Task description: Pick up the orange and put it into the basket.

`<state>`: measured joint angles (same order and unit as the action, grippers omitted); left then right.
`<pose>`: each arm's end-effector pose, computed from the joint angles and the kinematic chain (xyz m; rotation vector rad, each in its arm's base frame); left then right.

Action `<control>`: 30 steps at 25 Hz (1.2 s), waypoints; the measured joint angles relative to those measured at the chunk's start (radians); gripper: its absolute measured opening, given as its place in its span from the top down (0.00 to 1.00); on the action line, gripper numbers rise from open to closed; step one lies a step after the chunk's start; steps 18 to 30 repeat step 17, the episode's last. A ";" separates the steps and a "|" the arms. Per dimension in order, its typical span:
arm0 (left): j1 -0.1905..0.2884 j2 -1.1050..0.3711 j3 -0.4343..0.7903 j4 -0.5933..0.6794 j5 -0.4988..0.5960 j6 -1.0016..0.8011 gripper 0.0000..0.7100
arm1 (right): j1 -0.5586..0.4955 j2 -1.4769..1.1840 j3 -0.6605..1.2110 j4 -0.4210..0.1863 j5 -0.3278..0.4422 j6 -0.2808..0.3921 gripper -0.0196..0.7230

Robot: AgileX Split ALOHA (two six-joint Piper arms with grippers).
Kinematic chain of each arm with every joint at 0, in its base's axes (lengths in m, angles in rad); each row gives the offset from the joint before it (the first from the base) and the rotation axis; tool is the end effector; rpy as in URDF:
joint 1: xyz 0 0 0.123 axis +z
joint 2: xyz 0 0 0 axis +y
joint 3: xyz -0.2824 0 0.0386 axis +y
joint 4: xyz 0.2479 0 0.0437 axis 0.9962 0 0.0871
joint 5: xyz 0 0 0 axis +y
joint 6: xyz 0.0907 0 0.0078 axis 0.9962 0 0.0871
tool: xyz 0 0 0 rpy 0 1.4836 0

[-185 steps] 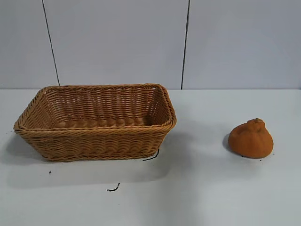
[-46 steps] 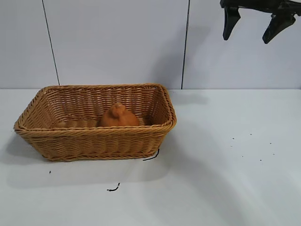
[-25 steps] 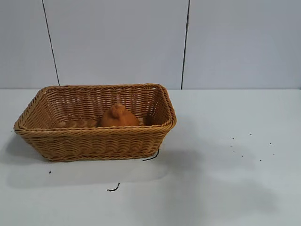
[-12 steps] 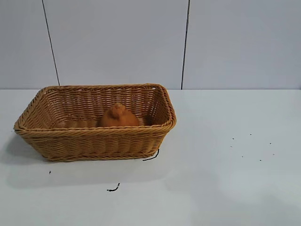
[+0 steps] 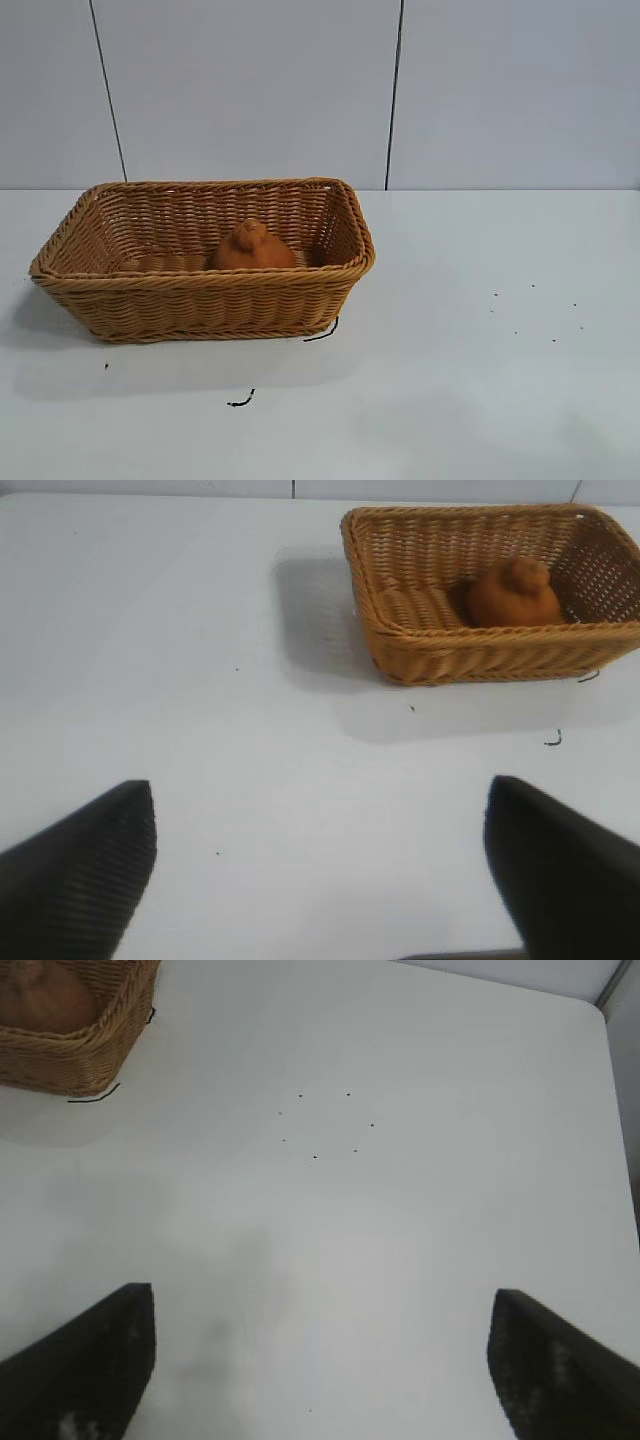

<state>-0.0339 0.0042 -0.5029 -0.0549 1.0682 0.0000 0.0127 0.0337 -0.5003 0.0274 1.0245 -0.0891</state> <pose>-0.0051 -0.0042 0.2775 0.0375 2.0526 -0.0869 0.0018 0.0022 0.2803 -0.1040 2.0386 -0.0150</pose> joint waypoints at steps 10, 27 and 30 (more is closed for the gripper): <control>0.000 0.000 0.000 0.000 0.000 0.000 0.10 | 0.000 -0.037 0.000 -0.005 0.000 0.001 0.12; 0.000 0.000 0.000 0.000 0.002 0.000 0.10 | 0.000 -0.037 0.000 -0.006 0.000 0.001 0.12; 0.000 0.000 0.000 0.000 0.002 0.000 0.10 | 0.000 -0.037 0.000 -0.006 0.000 0.001 0.12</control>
